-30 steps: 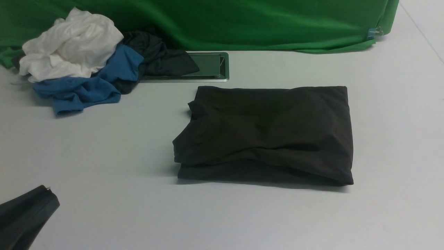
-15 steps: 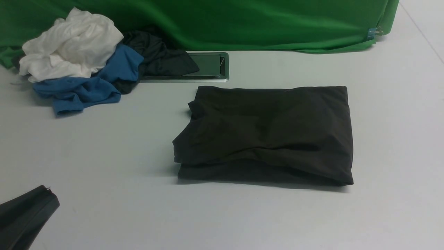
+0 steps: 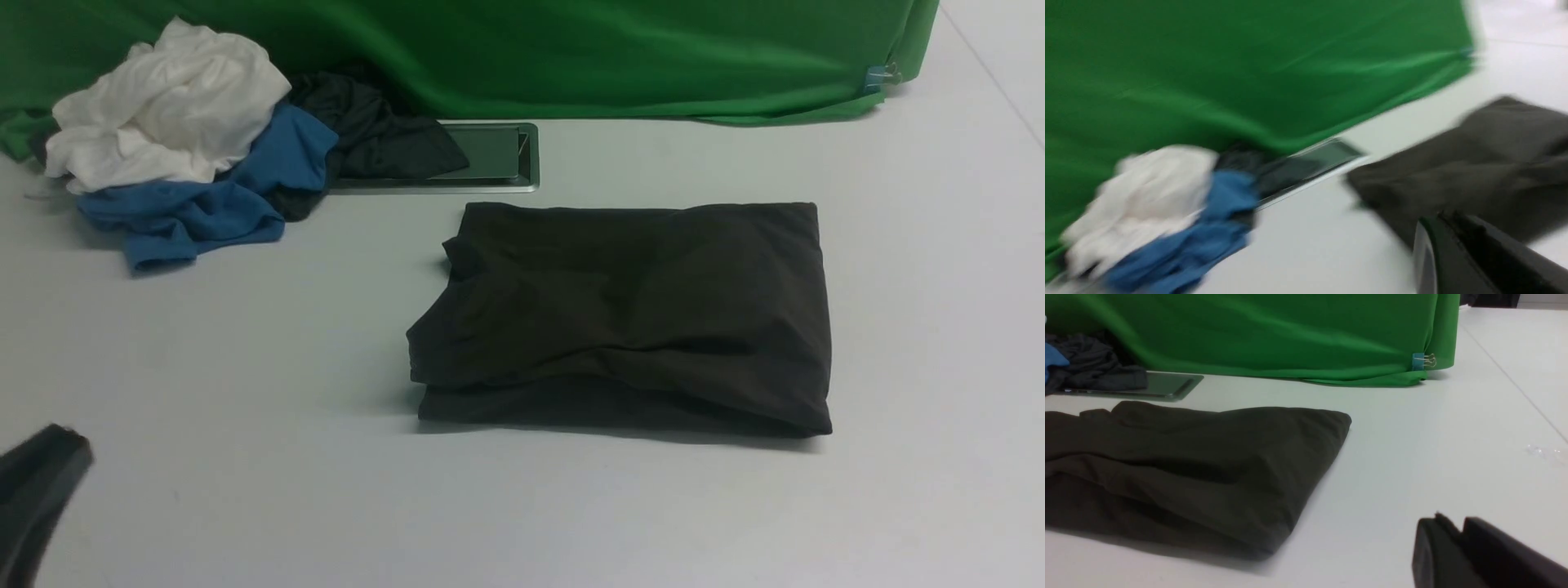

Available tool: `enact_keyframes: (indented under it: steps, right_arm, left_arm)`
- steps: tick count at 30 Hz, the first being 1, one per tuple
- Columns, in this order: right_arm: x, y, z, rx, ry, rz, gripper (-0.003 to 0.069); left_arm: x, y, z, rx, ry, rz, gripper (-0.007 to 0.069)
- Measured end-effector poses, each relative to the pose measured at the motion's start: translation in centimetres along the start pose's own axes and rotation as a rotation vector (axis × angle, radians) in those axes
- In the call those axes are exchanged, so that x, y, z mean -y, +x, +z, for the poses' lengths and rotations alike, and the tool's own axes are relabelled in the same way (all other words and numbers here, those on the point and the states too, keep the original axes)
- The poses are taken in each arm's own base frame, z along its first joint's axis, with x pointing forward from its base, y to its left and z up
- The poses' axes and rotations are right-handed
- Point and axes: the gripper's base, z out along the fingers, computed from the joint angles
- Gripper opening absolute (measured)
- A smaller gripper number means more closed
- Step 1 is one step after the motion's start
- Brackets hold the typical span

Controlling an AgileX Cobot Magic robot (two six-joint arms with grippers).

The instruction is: Fold a long-sleeved shirt on a white desktop.

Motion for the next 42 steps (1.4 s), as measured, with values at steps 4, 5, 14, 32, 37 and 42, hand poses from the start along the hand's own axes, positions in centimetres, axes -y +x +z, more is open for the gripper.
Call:
enact_keyframes:
  steps: [4,5,14,32,37,42]
  right_arm:
    - [0.0,0.0,0.0,0.002,0.000,0.000,0.0123]
    - [0.0,0.0,0.0,0.002,0.000,0.000,0.0126]
    - [0.0,0.0,0.0,0.002,0.000,0.000,0.0140]
    - [0.0,0.0,0.0,0.002,0.000,0.000,0.0171]
    - [0.0,0.0,0.0,0.002,0.000,0.000,0.0188]
    - [0.0,0.0,0.0,0.002,0.000,-0.001,0.0206]
  left_arm:
    - [-0.1,3.3,1.0,-0.059,-0.129,-0.075,0.0020]
    - [0.0,4.2,1.2,-0.080,-0.140,-0.102,0.0020]
    - [1.0,6.1,1.5,-0.122,-0.061,-0.163,0.0020]
    - [1.2,6.0,1.5,-0.115,-0.017,-0.156,0.0020]
    - [1.2,6.0,1.5,-0.115,-0.017,-0.156,0.0020]
    - [1.2,6.0,1.5,-0.115,-0.017,-0.156,0.0020]
